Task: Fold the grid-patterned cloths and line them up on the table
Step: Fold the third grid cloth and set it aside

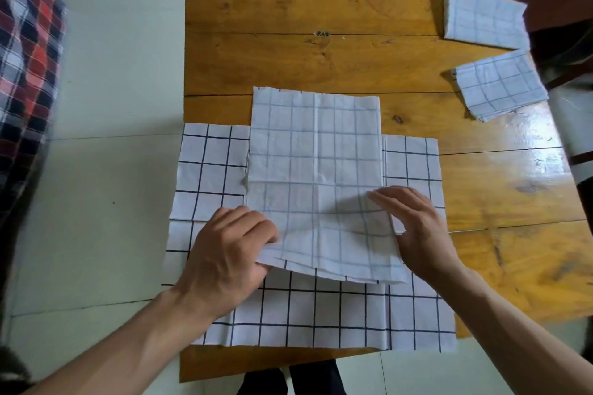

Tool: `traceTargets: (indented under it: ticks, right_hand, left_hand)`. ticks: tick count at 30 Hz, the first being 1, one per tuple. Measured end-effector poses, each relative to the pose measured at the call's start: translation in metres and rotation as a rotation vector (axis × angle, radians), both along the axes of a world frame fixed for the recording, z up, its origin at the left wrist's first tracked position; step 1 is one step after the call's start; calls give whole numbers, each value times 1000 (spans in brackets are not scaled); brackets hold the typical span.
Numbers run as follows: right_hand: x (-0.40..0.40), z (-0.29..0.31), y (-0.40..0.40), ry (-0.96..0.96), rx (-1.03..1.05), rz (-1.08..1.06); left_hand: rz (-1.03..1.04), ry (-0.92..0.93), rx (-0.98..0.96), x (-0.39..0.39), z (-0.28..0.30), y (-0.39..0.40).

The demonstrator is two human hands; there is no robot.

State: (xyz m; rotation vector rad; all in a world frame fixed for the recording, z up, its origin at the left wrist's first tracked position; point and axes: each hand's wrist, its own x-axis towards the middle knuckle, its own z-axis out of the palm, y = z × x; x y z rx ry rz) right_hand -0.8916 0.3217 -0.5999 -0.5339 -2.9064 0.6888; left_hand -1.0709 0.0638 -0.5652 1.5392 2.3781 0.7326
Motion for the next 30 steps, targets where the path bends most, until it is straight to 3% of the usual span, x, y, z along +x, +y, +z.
traceTargets:
  ticks: [7,12,22,27,30]
  right_hand:
    - [-24,-5,11,34,-101,-10]
    - [-21,-1,16,46,-149,68]
    - [-20,-7,20,45,-156,24]
    - [-23,-2,18,97,-165,25]
    - [-27,-4,19,88,-169,-50]
  left_hand:
    - [-96,-112,94,-11,2,3]
    - [-26,-205,132,-16,-4,-1]
    - [95,35,107,-43,-39,-2]
    - [113,-83,120,-51,-45,18]
    - [192,-267,81,-54,-37,21]
